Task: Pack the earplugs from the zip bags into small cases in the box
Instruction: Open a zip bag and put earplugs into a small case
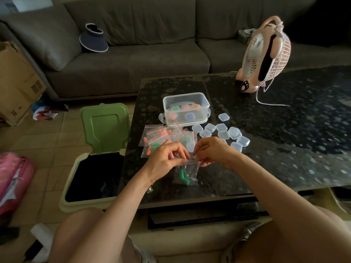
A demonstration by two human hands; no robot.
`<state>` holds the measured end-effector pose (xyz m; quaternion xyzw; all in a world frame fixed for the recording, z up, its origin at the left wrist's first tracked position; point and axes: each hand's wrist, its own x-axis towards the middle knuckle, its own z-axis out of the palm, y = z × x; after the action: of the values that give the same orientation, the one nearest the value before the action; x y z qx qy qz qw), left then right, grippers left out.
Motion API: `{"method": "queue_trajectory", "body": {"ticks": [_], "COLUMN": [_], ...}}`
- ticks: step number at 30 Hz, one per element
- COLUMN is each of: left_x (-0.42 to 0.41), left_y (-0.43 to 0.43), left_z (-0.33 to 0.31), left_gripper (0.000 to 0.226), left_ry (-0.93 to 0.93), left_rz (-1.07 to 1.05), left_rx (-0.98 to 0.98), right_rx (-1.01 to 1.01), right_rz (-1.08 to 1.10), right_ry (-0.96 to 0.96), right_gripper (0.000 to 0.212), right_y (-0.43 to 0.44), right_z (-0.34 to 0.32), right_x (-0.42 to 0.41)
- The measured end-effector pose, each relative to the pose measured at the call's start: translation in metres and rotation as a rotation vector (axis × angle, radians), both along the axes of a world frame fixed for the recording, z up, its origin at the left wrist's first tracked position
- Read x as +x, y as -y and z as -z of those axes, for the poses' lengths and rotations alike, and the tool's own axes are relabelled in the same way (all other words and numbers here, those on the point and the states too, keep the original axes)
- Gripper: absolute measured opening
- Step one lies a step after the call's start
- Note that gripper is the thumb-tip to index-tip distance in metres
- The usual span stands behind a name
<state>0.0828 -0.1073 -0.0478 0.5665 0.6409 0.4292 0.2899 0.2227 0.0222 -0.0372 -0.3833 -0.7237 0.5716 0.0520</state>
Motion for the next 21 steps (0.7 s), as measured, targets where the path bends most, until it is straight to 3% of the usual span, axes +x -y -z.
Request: {"method": "queue_trajectory", "body": {"ticks": [5,13,15,18,21], "left_x": [0.002,0.000,-0.003,-0.009,-0.009], "left_y": [0.001,-0.004,-0.006,-0.010,-0.012], "left_z": [0.001,0.004,0.009,0.018,0.024], "left_gripper": [0.014,0.007,0.008,0.013,0.016], "left_ry": [-0.021,-0.085,0.047,0.307,0.446], "left_rz": [0.099,-0.216,-0.290,-0.411,-0.455], "left_rx": [-0.102,0.107,0.091,0.001,-0.108], "right_rx": [0.052,0.026,-0.019,-0.067,-0.047], "right_rz": [-0.066,-0.010,-0.032,-0.071,-0.071], "right_ry": [0.022,-0.132,-0.136,-0.121,-0.051], "right_gripper": [0.014,0.007,0.020,0.023,0.026], "right_y": [0.002,0.004,0.005,0.006,0.003], "right_z": [0.004,0.001,0.000,-0.005,-0.009], "right_x": [-0.002,-0.001,0.000,0.003,0.010]}}
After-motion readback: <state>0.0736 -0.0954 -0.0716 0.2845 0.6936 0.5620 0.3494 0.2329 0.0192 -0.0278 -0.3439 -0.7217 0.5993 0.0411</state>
